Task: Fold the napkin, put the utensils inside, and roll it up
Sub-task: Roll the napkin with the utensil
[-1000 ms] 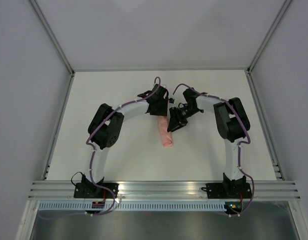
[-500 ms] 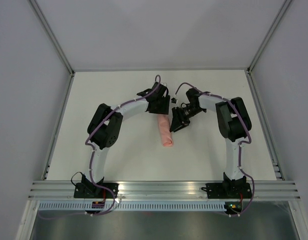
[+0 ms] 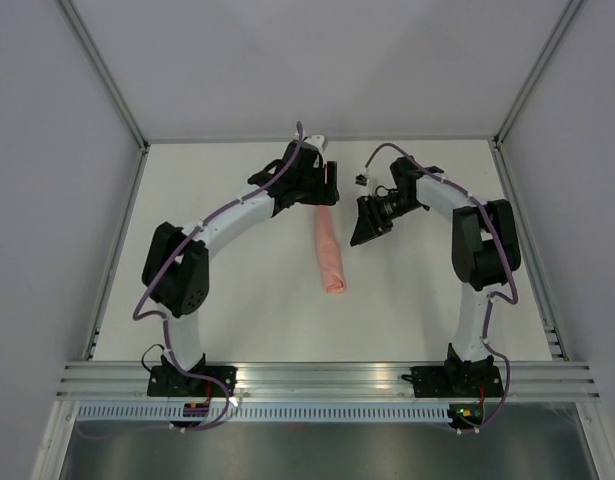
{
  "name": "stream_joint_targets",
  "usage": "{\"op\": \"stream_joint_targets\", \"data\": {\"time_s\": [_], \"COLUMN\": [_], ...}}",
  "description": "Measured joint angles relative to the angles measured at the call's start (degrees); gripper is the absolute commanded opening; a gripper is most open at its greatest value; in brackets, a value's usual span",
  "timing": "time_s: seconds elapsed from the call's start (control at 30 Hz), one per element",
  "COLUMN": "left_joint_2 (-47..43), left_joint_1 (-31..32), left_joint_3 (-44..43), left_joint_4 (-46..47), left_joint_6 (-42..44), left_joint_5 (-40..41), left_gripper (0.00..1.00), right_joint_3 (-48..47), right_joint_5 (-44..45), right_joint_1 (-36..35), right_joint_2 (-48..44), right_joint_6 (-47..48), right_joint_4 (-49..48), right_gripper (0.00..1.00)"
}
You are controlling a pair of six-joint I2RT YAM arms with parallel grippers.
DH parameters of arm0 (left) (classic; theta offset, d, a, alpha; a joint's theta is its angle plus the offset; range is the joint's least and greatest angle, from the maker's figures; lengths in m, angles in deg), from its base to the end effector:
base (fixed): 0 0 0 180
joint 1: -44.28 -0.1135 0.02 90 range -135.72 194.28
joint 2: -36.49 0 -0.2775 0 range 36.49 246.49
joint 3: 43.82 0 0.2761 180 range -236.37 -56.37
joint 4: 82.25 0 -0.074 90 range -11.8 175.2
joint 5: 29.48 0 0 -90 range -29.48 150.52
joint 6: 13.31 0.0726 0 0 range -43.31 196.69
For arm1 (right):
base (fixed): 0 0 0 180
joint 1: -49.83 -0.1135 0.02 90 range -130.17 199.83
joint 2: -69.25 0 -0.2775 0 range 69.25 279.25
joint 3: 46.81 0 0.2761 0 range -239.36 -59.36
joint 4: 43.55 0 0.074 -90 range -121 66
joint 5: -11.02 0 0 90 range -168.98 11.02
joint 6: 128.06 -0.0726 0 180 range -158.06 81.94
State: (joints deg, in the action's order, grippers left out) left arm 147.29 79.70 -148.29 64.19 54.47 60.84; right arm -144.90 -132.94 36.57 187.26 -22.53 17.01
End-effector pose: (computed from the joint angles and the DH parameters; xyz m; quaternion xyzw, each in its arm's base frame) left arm 0.4121 -0.2926 0.2485 0.1029 0.9000 -0.2019 0.3723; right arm 0.4043 0.1556 0.1493 -0.2572 0.8509 0.4506 0.0829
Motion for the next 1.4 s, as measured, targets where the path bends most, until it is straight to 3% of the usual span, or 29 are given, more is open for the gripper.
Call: {"op": "stream_joint_targets", "data": {"time_s": [0.13, 0.43, 0.63, 0.87, 1.33, 1.37, 1.4], "left_joint_2": [-9.81, -40.22, -52.26, -56.89, -61.16, -61.33, -61.51], "left_joint_1": [-0.72, -0.94, -0.92, -0.90, -0.90, -0.90, -0.90], "left_joint_3": [5.22, 26.01, 36.30, 41.07, 43.56, 43.56, 43.56], "left_joint_4": [1.90, 5.20, 6.16, 5.62, 4.57, 4.52, 4.48], "left_joint_6": [0.44, 0.46, 0.42, 0.42, 0.44, 0.44, 0.44], "left_joint_5": [-2.19, -8.07, -10.29, -11.43, -12.55, -12.57, -12.66], "left_gripper": [0.70, 0.72, 0.72, 0.72, 0.73, 0.73, 0.73], "right_joint_3": [2.60, 13.27, 20.65, 25.70, 30.08, 30.08, 30.08], "right_joint_5": [1.51, 7.28, 11.10, 14.19, 18.10, 18.08, 18.10], "right_joint_1": [3.76, 16.39, 20.81, 20.79, 20.83, 20.81, 20.83], "right_joint_2": [-7.54, -35.63, -53.68, -65.85, -68.28, -68.39, -68.50], "right_joint_6": [0.57, -0.57, -1.01, -3.82, -5.92, -5.92, -5.92], "right_joint_4": [-2.01, -8.63, -10.08, -11.10, -13.60, -13.73, -13.79], "right_gripper": [0.61, 0.63, 0.66, 0.68, 0.69, 0.69, 0.78]}}
